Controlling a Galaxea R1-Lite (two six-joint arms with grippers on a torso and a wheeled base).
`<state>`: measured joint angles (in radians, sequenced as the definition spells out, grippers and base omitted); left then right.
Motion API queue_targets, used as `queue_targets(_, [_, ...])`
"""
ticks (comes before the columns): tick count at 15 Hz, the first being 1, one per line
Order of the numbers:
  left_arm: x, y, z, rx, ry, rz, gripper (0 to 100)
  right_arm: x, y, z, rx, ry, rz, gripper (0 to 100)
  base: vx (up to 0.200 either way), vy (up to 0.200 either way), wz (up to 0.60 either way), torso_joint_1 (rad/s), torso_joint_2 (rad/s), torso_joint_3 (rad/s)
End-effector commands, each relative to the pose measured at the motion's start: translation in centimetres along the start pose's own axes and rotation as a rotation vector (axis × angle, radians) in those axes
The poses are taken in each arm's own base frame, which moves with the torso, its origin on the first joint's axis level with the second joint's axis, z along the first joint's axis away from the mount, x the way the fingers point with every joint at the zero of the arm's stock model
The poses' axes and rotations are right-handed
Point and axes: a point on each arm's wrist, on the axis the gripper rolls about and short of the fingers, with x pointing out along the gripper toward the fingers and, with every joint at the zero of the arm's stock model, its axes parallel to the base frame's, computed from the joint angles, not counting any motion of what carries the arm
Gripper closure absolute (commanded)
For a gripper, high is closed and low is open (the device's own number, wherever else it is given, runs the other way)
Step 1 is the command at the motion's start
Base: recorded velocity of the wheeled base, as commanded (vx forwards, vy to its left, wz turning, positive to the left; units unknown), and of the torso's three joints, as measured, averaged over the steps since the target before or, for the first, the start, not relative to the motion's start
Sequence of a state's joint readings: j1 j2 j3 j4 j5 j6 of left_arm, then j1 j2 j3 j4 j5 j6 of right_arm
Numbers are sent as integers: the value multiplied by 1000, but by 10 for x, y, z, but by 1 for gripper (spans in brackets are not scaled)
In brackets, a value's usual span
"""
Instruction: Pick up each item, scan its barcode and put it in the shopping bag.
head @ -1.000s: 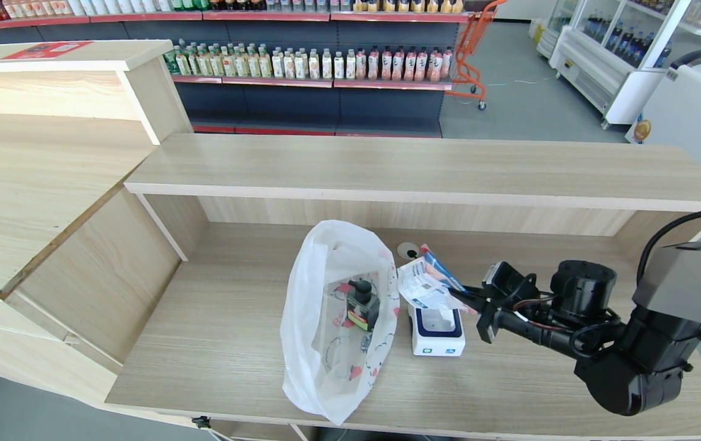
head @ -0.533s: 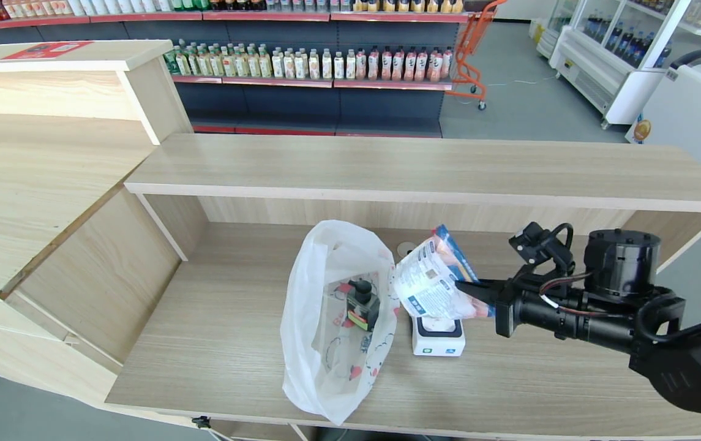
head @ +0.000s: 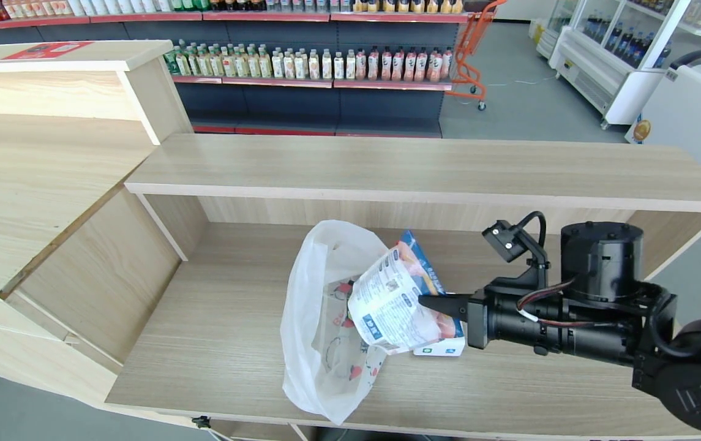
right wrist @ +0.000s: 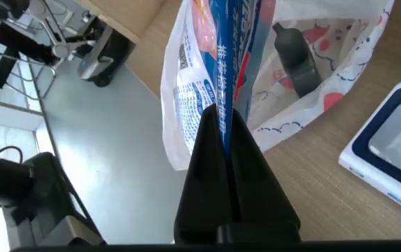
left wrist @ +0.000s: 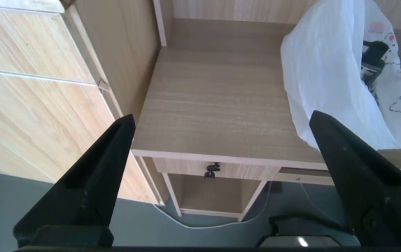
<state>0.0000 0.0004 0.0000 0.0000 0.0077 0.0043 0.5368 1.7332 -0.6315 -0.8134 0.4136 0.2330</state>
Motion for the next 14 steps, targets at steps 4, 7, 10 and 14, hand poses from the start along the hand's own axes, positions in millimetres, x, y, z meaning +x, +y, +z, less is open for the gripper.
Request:
queue_targets(4, [0,0,0,0,0,0,0,56,-8,-10,189,51,-6,100,0,0,0,0,0,0])
queue_targets(7, [0,0,0,0,0,0,0,68,-15,-18,242,76,-18,100,0,0,0,0,0,0])
queue_targets(10, [0,0,0,0,0,0,0,86,-20,-28,252,107,-18,100,0,0,0,0,0,0])
queue_targets(14, [0,0,0,0,0,2,0,104,-25,-42,251,137,-15,100,0,0,0,0,0,0])
